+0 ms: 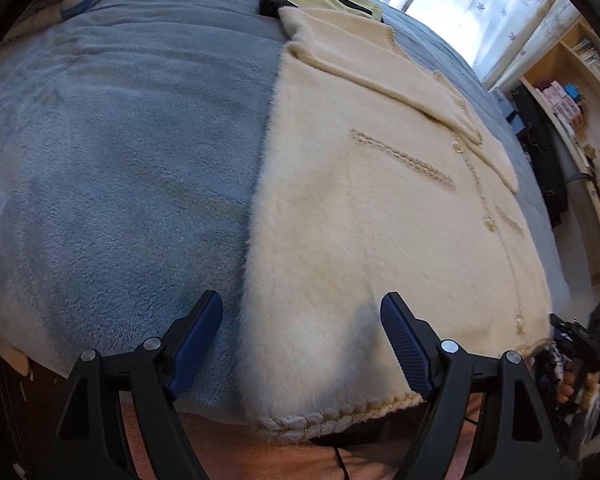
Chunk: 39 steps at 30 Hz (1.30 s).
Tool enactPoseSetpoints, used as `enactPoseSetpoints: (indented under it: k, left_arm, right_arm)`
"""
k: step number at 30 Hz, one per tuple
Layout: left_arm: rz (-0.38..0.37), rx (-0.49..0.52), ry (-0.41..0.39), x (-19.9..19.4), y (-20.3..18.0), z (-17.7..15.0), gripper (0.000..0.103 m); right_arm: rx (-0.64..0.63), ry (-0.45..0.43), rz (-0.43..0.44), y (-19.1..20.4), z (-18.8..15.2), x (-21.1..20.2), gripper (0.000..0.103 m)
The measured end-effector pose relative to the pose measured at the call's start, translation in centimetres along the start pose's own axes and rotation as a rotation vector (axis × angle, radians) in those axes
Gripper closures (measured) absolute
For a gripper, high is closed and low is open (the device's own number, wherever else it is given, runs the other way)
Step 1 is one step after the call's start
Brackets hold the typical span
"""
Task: Fold large clothes
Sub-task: 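Grasp the braided hem corners with the left tool while the right tool grasps the other corner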
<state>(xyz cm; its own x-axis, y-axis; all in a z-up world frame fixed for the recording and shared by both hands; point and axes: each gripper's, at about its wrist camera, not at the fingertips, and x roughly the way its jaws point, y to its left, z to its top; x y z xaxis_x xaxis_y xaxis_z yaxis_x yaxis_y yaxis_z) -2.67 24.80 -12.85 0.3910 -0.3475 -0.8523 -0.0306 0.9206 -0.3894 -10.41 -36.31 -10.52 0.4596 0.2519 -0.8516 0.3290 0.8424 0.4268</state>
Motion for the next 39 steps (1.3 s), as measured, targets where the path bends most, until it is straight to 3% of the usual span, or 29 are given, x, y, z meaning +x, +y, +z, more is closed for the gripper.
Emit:
enactPoseSetpoints:
  k: [4,8,11,15,21,25,28,30,36,39]
  left_arm:
    - [-0.089,-0.011,0.017,-0.2,0.6,-0.4,0.023]
    - [-0.184,0.003,0.031,-0.4,1.2,-1.2,0.023]
    - [-0.200,0.021,0.039,-0.2,1.3,-1.8,0.023]
    - [-0.174,0.087,0.056,0.3,-0.4,-2.2,0.018]
    - [0.008,0.270,0.060,1.5,-4.2,-3.5,0.011]
    - [0.049,0.270,0.071,1.6,-4.8,-3.4,0.013]
    - [0.063,0.282,0.065,1.3,-5.6,-3.3,0.034]
    - [0.076,0.305,0.055,0.9,-6.5,-3.3,0.057]
    - [0.134,0.352,0.030,0.5,-8.7,-3.6,0.072]
    - [0.071,0.310,0.015,-0.4,-8.7,-3.1,0.073]
  right_arm:
    - [-0.027,0.064,0.118,0.5,-0.2,1.0,0.058]
    - [-0.109,0.095,0.115,2.4,-0.8,1.7,0.058]
    - [-0.128,0.104,0.105,2.9,-1.0,2.3,0.058]
    - [-0.132,0.102,0.101,2.9,-1.1,2.4,0.058]
    - [-0.145,0.098,0.069,3.2,-1.1,2.7,0.058]
    - [-0.135,0.096,0.065,3.1,-1.1,2.7,0.058]
    - [-0.131,0.097,0.062,3.0,-1.0,2.6,0.058]
    - [-0.133,0.095,0.053,3.1,-1.1,2.5,0.059]
    - [-0.167,0.077,0.035,4.1,-1.0,1.9,0.071]
    - [-0.196,0.052,0.052,5.0,-0.8,1.2,0.073]
